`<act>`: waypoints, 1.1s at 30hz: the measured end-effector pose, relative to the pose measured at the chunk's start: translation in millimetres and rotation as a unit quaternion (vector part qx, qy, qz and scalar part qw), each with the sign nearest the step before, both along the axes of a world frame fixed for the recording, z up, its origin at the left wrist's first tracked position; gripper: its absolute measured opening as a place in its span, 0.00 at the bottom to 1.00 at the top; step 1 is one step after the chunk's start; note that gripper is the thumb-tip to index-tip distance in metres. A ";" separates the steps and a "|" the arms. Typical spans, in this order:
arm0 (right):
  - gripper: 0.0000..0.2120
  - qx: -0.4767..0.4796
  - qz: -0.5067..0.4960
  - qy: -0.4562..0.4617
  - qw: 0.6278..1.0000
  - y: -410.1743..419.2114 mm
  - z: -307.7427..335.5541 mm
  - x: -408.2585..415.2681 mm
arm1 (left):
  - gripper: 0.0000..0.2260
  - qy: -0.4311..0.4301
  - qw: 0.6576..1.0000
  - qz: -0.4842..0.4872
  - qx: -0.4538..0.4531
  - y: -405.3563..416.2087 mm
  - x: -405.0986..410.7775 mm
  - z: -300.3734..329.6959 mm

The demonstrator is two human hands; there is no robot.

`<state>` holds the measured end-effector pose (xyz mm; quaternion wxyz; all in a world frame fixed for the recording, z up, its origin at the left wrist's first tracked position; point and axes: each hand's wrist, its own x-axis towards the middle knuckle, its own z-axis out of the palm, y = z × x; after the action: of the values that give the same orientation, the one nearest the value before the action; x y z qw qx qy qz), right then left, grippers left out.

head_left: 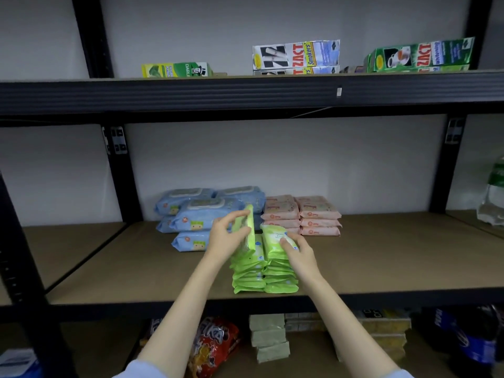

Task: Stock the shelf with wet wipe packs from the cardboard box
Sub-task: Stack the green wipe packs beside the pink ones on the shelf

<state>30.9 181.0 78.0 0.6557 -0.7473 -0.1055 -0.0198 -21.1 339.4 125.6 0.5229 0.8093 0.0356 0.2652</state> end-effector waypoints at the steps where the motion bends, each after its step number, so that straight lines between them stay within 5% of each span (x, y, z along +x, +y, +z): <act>1: 0.17 0.002 0.000 -0.004 1.000 -0.3 -0.5 -0.1 | 0.15 -0.018 0.997 -0.039 -0.064 1.4 -4.0 3.7; 4: 0.17 0.008 0.002 -0.005 1.000 -1.4 -1.0 -1.6 | 0.17 -0.017 0.951 -0.144 -0.273 3.4 -8.1 14.2; 7: 0.17 0.006 0.006 -0.003 1.000 -2.6 -0.2 -1.8 | 0.14 -0.002 0.922 -0.172 -0.347 9.1 -2.4 11.7; 11: 0.17 -0.003 0.010 -0.002 1.000 -3.5 0.2 -1.4 | 0.16 0.024 0.943 -0.141 -0.299 12.2 4.0 -4.9; 15: 0.18 0.000 0.032 0.024 0.999 -4.0 3.9 -2.4 | 0.26 0.057 0.982 -0.084 -0.159 15.1 6.8 -21.0; 21: 0.19 -0.012 0.055 0.044 0.997 -4.3 9.2 -0.1 | 0.24 0.151 0.980 -0.109 -0.072 18.2 7.7 -27.6; 33: 0.24 -0.007 0.109 0.091 0.990 -3.6 20.3 25.0 | 0.32 0.197 0.959 -0.156 -0.129 17.5 17.1 -30.0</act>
<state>55.9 177.3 98.3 0.6558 -0.7344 -0.1265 0.1205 -4.0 356.9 95.6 0.6403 0.7667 0.0451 0.0089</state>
